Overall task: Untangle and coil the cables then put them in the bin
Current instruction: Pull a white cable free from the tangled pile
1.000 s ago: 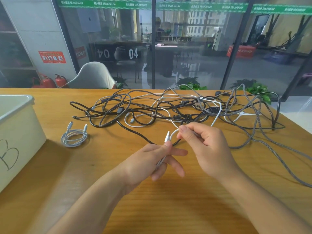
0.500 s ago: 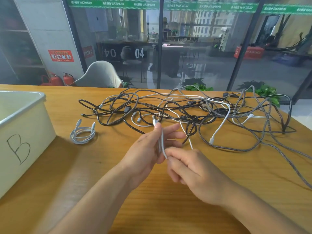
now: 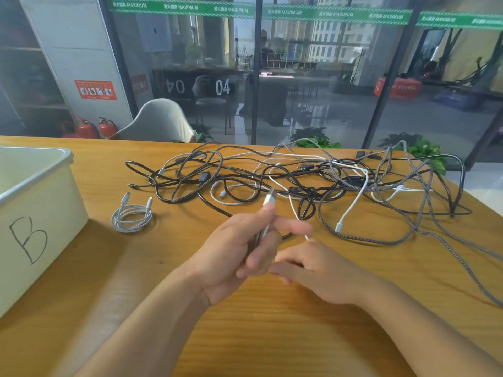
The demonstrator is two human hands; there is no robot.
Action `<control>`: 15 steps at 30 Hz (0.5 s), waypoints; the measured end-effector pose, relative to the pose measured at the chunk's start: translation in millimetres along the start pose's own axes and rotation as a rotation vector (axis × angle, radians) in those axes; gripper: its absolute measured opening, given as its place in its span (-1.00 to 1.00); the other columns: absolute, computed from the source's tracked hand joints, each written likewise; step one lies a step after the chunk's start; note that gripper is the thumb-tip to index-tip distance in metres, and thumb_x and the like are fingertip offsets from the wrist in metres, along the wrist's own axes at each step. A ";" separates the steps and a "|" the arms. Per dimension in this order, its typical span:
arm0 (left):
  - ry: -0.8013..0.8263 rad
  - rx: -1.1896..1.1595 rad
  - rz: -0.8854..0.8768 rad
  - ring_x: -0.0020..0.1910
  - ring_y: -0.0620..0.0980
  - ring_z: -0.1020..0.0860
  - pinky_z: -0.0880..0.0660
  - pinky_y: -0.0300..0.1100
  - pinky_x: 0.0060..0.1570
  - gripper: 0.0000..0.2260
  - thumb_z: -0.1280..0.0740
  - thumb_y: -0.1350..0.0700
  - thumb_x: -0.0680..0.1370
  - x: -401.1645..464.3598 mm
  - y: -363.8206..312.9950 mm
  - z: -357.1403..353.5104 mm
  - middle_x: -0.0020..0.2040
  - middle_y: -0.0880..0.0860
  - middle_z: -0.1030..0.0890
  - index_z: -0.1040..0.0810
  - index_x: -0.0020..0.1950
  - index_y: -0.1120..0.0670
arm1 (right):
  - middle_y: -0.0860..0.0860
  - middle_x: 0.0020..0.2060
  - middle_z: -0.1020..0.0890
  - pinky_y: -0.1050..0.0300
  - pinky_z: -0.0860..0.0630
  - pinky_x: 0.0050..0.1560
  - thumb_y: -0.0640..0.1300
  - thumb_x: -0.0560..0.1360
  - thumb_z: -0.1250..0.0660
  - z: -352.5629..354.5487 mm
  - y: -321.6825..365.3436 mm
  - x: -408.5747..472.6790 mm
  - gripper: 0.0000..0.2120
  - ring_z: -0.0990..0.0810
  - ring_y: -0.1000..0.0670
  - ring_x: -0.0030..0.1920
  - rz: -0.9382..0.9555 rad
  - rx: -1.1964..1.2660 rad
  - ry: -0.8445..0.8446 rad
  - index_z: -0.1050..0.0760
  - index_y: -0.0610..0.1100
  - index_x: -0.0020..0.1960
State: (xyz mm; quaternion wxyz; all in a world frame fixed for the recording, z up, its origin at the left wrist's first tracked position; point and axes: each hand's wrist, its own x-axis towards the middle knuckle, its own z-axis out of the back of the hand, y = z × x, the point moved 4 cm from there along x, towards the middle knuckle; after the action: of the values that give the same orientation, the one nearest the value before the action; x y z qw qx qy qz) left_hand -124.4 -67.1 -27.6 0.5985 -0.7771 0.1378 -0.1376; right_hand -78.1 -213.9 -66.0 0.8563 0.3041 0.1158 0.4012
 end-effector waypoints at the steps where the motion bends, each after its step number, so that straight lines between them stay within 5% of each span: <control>1: 0.036 0.022 0.022 -0.53 -0.03 -0.05 -0.17 -0.25 -0.46 -0.49 -0.09 -0.09 0.71 -0.4 1.3 -0.8 -0.59 -0.03 -0.24 -0.70 0.18 0.25 | 0.01 -0.43 -0.47 0.20 -0.30 -0.28 0.25 0.64 -0.26 7.0 -9.1 0.1 -0.55 -0.39 0.11 -0.39 -0.026 -0.029 -0.025 -0.50 -0.03 -0.28; 5: 0.209 0.147 0.116 -0.56 -0.06 -0.06 -0.10 -0.17 -0.42 -0.49 -0.09 -0.07 0.72 -4.8 7.4 -4.8 -0.58 -0.04 -0.26 -0.67 0.21 0.29 | 0.13 -0.36 -0.57 0.14 -0.41 -0.17 0.16 0.62 -0.36 34.7 -33.0 -4.0 -0.75 -0.50 0.14 -0.27 -0.050 -0.080 -0.177 -0.57 0.17 -0.22; 8: 0.295 0.249 0.172 -0.60 -0.13 -0.14 -0.23 -0.28 -0.44 -0.49 -0.09 -0.08 0.73 -9.0 9.1 -9.5 -0.54 0.02 -0.35 -0.67 0.22 0.29 | 0.18 -0.27 -0.61 0.22 -0.42 -0.09 0.31 0.59 -0.25 64.9 -41.8 -13.5 -0.64 -0.54 0.13 -0.12 -0.024 -0.211 -0.430 -0.66 0.10 -0.10; 11: 0.202 0.335 0.188 -0.59 -0.11 -0.18 -0.33 -0.24 -0.31 -0.50 -0.07 -0.09 0.74 -5.4 14.2 -9.2 -0.51 0.04 -0.46 -0.69 0.21 0.21 | 0.16 -0.43 -0.50 0.31 -0.29 -0.30 0.25 0.58 -0.30 85.1 -43.0 -27.2 -0.69 -0.47 0.09 -0.31 -0.038 -0.216 -0.644 -0.66 0.06 -0.12; 15: 0.093 0.398 0.280 -0.54 -0.07 -0.21 -0.51 -0.24 -0.05 -0.50 -0.05 -0.15 0.74 -1.6 22.5 -8.2 -0.43 0.03 -0.56 -0.70 0.21 0.12 | 0.04 -0.50 -0.49 0.25 -0.26 -0.38 0.12 0.60 -0.38 78.2 -12.5 -28.3 -0.77 -0.40 0.00 -0.43 0.040 -0.201 -0.731 -0.67 0.03 -0.14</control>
State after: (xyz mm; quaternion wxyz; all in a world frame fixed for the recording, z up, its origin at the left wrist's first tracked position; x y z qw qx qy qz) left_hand -130.1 -79.3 -47.4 0.7462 -0.6099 0.2417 -0.1133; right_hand -54.2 -275.0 -13.3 0.8587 0.3440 -0.2430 0.2921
